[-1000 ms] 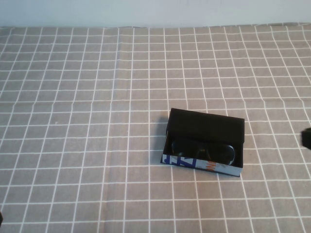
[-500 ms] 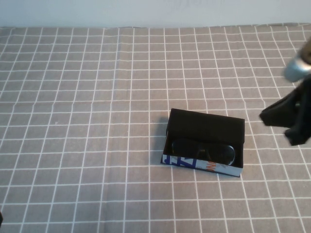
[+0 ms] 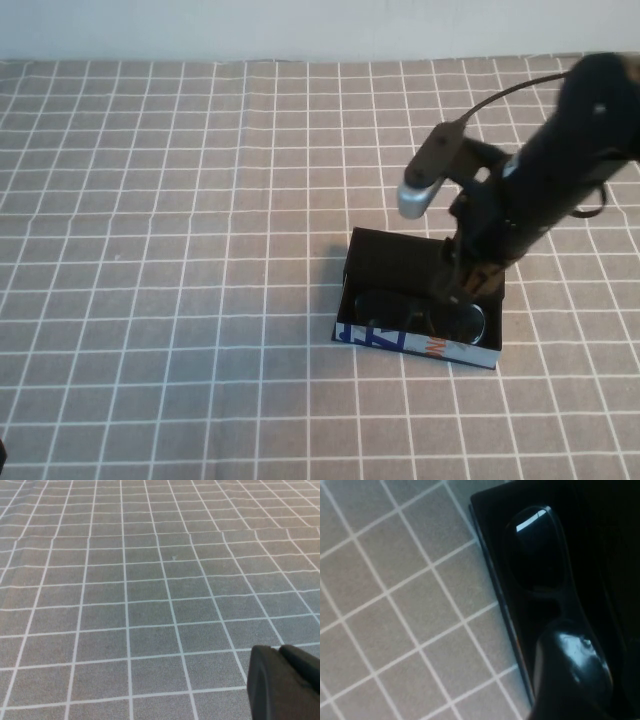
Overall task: Take glasses out of glasses case
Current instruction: Pick up the glasses from the glasses case
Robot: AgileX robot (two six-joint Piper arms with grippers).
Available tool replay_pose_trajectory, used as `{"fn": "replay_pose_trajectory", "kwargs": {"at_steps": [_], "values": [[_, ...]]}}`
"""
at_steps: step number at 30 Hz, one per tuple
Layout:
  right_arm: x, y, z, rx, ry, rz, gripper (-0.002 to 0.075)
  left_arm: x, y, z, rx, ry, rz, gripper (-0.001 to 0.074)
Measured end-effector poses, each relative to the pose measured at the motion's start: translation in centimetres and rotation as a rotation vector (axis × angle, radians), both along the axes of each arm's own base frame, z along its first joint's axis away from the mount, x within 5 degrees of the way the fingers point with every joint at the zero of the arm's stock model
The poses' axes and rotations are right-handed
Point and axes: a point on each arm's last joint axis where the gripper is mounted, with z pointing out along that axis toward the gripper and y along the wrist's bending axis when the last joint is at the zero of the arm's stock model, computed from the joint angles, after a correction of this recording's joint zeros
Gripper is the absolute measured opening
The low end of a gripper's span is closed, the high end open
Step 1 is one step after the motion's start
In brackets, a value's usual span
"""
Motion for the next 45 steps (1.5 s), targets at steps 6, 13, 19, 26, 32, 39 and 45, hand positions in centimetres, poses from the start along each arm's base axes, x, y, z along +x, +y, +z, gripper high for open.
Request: {"fn": "replay_pose_trajectory", "kwargs": {"at_steps": [6, 13, 19, 26, 32, 39, 45], "values": [[2.3, 1.0, -3.0, -0.038, 0.057, 0.017, 0.0295, 0.0, 0.0, 0.0, 0.0, 0.0, 0.0, -0.0005], [3.1, 1.4, -6.1, -0.078, 0.12, 0.029, 0.0296, 0.0, 0.0, 0.0, 0.0, 0.0, 0.0, -0.0005], [3.5, 1.6, -6.9, -0.079, 0.124, 0.027, 0.0296, 0.0, 0.0, 0.0, 0.0, 0.0, 0.0, -0.0005], [3.6, 1.7, -7.1, -0.067, 0.128, 0.02, 0.0296, 0.0, 0.0, 0.0, 0.0, 0.0, 0.0, -0.0005], [3.6, 1.7, -7.1, -0.061, 0.133, 0.02, 0.0159, 0.0, 0.0, 0.0, 0.0, 0.0, 0.0, -0.0005], [3.3, 2.0, -6.9, -0.035, 0.166, 0.015, 0.0011, 0.0, 0.0, 0.0, 0.0, 0.0, 0.0, -0.0005], [3.1, 1.9, -5.9, -0.029, 0.159, 0.023, 0.0005, 0.0, 0.0, 0.0, 0.0, 0.0, 0.0, -0.0005]]}}
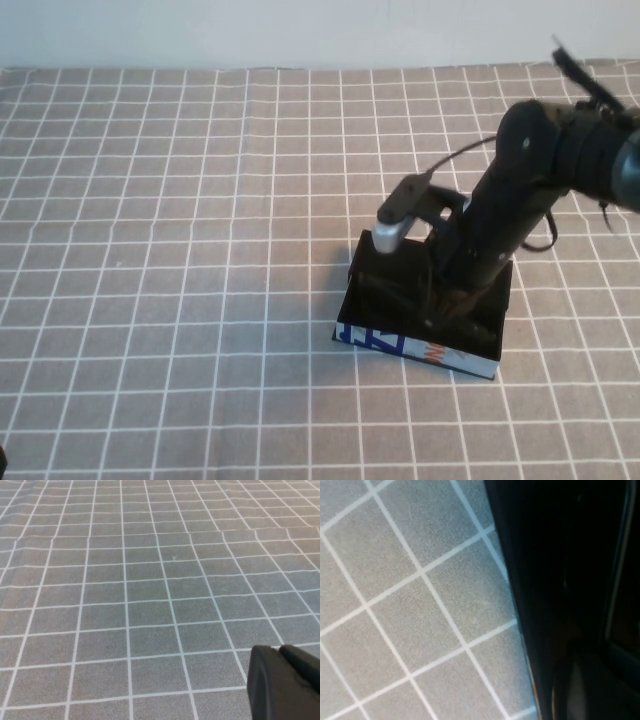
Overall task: Take glasses out of glasses case
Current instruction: Pick up the glasses from the glasses case, then place the glasses on the table
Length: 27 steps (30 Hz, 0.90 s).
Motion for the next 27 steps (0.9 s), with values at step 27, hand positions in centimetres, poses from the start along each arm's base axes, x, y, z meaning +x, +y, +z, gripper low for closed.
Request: {"fn": "replay_pose_trajectory", "kwargs": {"at_steps": [27], "values": [[-9.6, -10.3, 21.8, 0.225, -0.413, -0.486, 0.0004, 0.0, 0.0, 0.0, 0.0, 0.0, 0.0, -0.0005]]}}
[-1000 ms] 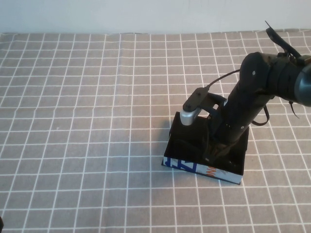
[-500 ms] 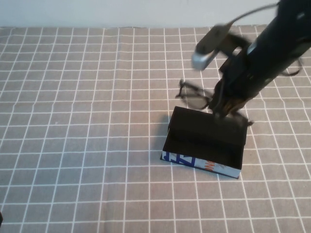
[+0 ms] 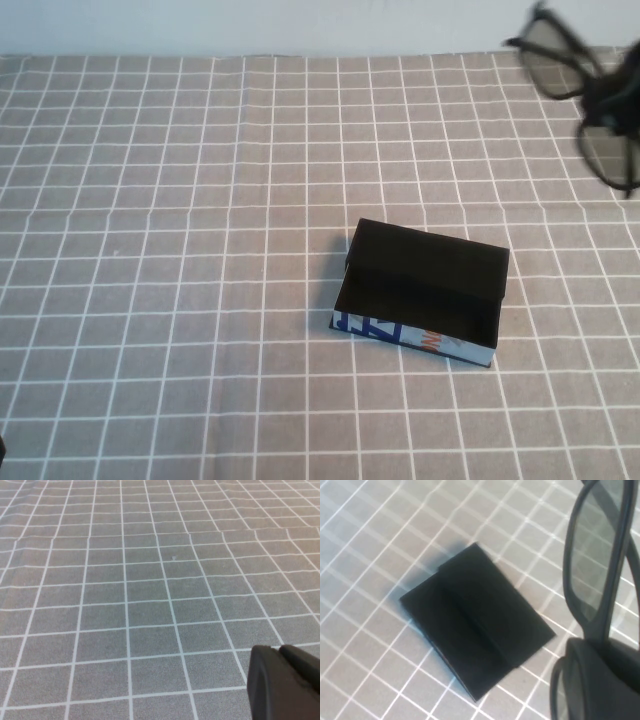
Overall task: Take glasses out of glasses case
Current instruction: Place the glasses on the table
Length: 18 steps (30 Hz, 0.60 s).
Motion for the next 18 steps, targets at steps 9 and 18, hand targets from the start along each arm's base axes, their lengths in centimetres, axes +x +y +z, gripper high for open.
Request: {"fn": "replay_pose_trajectory", "kwargs": {"at_steps": [9, 18], "values": [[-3.1, -2.7, -4.0, 0.097, 0.055, -0.124, 0.0004, 0.0, 0.0, 0.0, 0.0, 0.0, 0.0, -0.0005], [-4.5, -2.8, -10.9, 0.171, 0.144, -0.2, 0.0004, 0.0, 0.0, 0.0, 0.0, 0.0, 0.0, -0.0005]]}}
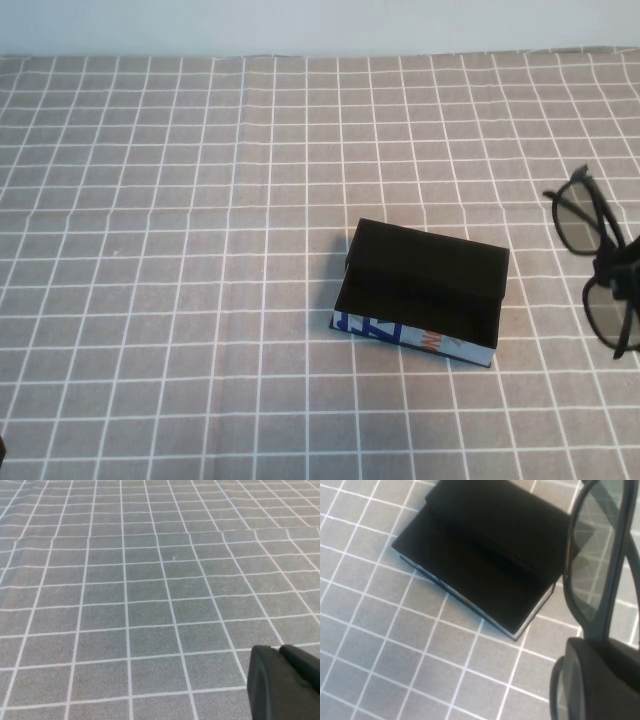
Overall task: Take glasses out of glasses case
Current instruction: Place the glasses on the table
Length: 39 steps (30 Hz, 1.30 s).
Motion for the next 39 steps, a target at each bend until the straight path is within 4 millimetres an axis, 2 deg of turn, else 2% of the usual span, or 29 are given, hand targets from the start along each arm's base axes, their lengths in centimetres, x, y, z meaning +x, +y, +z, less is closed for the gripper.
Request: {"fn": "replay_pose_trajectory", "kwargs": {"at_steps": [7, 25, 31, 35, 39], "values": [[0.0, -0.2, -2.0, 0.014, -0.004, -0.047, 0.0004, 0.0, 0.0, 0.0, 0.0, 0.0, 0.0, -0.0005], [1.1, -0.1, -2.0, 0.132, -0.031, -0.133, 0.0004, 0.0, 0.0, 0.0, 0.0, 0.0, 0.0, -0.0004], [2.3, 0.1, -4.3, 0.151, 0.039, -0.176, 0.0004, 0.0, 0.0, 0.0, 0.0, 0.0, 0.0, -0.0005], [2.0, -0.3, -6.9, 0.166, 0.058, -0.256, 0.0003, 0.0, 0.0, 0.0, 0.0, 0.0, 0.0, -0.0005], [1.6, -0.7, -8.7, 0.144, 0.071, -0.291, 0.0003, 0.0, 0.0, 0.0, 0.0, 0.0, 0.0, -0.0005]]}}
